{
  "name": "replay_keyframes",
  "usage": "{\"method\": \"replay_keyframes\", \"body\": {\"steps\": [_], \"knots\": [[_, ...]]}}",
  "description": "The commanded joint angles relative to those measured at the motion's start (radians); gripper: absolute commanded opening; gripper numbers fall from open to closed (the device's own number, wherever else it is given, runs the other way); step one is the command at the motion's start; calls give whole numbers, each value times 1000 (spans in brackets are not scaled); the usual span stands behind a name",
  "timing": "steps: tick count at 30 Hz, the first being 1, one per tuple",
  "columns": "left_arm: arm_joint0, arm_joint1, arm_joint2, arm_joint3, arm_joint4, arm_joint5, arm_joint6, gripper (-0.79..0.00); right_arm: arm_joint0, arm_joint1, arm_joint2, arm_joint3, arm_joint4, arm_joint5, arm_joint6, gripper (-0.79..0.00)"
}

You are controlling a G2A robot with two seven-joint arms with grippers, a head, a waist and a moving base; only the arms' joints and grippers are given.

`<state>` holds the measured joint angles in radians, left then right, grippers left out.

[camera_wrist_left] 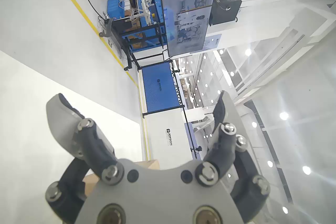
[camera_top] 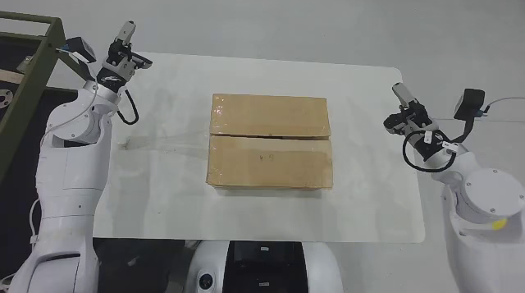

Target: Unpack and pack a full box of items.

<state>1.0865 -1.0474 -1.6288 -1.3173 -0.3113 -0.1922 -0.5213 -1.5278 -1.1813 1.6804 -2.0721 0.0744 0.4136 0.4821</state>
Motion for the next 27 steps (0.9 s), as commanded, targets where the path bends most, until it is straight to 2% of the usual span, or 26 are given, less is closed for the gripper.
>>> {"method": "replay_keyframes", "body": {"steps": [1,21,24,27], "knots": [[0,0,0,0,0,0,0,0,0,0,0,0,0,0,0,-1],[0,0,0,0,0,0,0,0,-4,1,-1,6,-7,0,0,0],[0,0,0,0,0,0,0,0,-8,5,3,13,-20,-1,34,0],[0,0,0,0,0,0,0,0,-3,13,3,28,-32,-11,120,0]]}}
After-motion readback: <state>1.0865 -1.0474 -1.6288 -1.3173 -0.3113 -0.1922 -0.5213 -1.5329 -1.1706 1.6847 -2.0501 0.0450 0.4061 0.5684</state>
